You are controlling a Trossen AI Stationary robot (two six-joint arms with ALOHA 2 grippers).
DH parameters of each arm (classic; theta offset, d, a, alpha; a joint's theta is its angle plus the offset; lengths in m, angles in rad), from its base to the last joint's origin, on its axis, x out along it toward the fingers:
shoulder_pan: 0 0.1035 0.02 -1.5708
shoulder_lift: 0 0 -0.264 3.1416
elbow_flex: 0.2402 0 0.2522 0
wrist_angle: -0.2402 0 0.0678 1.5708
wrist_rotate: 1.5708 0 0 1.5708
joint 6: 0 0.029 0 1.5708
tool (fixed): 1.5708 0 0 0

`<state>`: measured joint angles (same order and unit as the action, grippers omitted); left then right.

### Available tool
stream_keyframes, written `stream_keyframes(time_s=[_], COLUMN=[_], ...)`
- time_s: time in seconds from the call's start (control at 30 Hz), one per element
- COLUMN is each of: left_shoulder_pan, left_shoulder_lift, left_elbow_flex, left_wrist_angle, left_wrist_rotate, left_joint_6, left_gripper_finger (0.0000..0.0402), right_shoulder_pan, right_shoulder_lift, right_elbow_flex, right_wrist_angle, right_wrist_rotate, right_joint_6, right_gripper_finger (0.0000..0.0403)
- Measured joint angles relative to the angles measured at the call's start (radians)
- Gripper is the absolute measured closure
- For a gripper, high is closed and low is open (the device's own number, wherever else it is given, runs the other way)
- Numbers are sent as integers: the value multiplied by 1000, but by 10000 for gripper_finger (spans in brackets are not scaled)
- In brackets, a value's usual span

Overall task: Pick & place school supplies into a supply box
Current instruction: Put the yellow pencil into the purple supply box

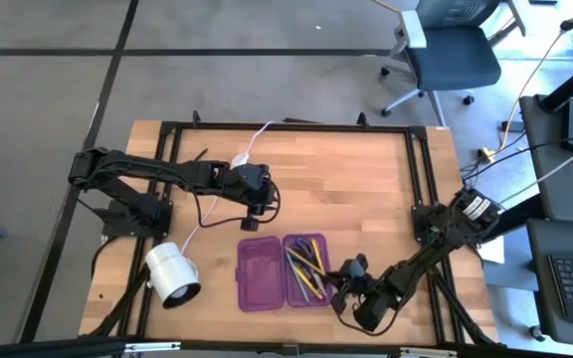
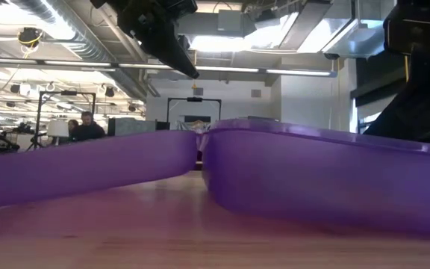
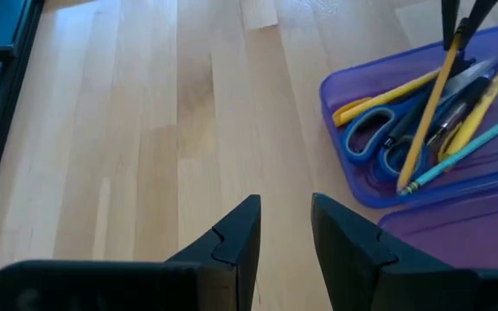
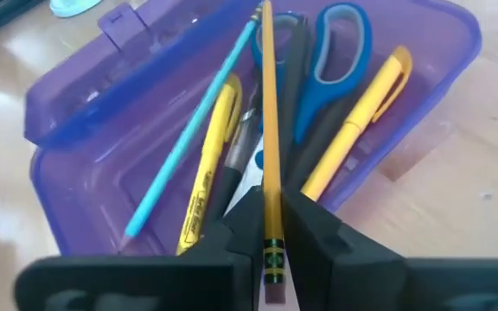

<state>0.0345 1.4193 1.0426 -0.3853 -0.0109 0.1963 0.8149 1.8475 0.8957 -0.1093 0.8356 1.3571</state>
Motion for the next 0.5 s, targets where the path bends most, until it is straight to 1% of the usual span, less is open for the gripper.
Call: stream_keyframes(time_s=[0.2, 0.5], left_shoulder_pan=[0, 0], left_shoulder_lift=[0, 0], left_elbow_flex=[0, 0], left_wrist_angle=[0, 0], left_wrist_rotate=[0, 0], left_joint_6=[0, 0], left_gripper_finger=[304, 304], right_shoulder_pan=[0, 0], right_shoulder_lift=[1, 1], right_elbow_flex=[0, 35], right_wrist_angle=[52, 52], right_wrist_rotate=[-7, -82], right_joint_6=[0, 0], right_gripper_finger=[368, 354])
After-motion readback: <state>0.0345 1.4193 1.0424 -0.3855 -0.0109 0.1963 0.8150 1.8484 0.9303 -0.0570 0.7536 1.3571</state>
